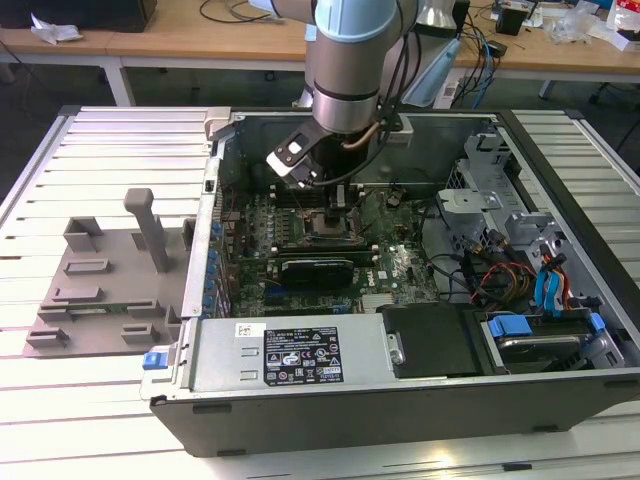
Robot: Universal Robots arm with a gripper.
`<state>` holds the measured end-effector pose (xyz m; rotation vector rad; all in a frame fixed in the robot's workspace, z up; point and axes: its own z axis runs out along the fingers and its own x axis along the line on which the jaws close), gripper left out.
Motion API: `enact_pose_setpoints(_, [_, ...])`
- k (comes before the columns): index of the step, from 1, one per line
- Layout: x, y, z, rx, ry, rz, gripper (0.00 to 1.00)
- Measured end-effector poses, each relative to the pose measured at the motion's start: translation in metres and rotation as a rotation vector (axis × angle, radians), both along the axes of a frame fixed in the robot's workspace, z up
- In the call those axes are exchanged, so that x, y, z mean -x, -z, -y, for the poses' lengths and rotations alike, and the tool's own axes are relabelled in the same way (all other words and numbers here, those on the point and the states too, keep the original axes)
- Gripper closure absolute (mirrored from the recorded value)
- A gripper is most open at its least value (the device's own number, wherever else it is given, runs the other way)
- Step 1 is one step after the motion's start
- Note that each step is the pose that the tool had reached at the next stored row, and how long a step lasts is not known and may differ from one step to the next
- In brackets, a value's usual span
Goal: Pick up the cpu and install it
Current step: 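Place the cpu into insertion slot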
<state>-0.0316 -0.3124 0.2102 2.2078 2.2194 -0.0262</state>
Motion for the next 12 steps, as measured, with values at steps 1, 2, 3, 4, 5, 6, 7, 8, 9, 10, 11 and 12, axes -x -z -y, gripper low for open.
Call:
enact_pose_setpoints(1, [0.0, 0.0019, 0.0, 0.0, 0.0, -0.0003, 0.89])
enact_pose_setpoints(2, [0.0, 0.0035, 0.0001, 0.0001, 0.0, -0.0004, 0.89])
enact_pose_setpoints(3, [0.0, 0.0051, 0.0001, 0.0005, 0.0, -0.0007, 0.89])
enact_pose_setpoints(4, [0.0001, 0.0058, 0.0002, 0.0008, -0.001, -0.001, 0.89])
enact_pose_setpoints(5, [-0.0003, 0.006, 0.0001, 0.0005, -0.001, -0.0011, 0.89])
enact_pose_setpoints(6, [-0.0006, 0.0062, 0.0001, 0.0003, -0.001, -0.0007, 0.89])
enact_pose_setpoints(7, [-0.0016, 0.0062, 0.0001, 0.0004, -0.001, -0.0007, 0.89])
enact_pose_setpoints(8, [-0.0027, 0.0062, 0.0001, 0.0003, -0.001, -0.0006, 0.89])
enact_pose_setpoints(9, [-0.0038, 0.0063, 0.0001, 0.0002, -0.001, -0.0004, 0.89])
enact_pose_setpoints(10, [-0.0039, 0.0058, 0.0, 0.0, -0.001, -0.0003, 0.89])
enact_pose_setpoints(11, [-0.004, 0.003, -0.0002, -0.0007, -0.001, 0.0002, 0.89])
enact_pose_setpoints(12, [-0.0039, -0.0045, 0.0, 0.0001, -0.001, -0.0004, 0.89])
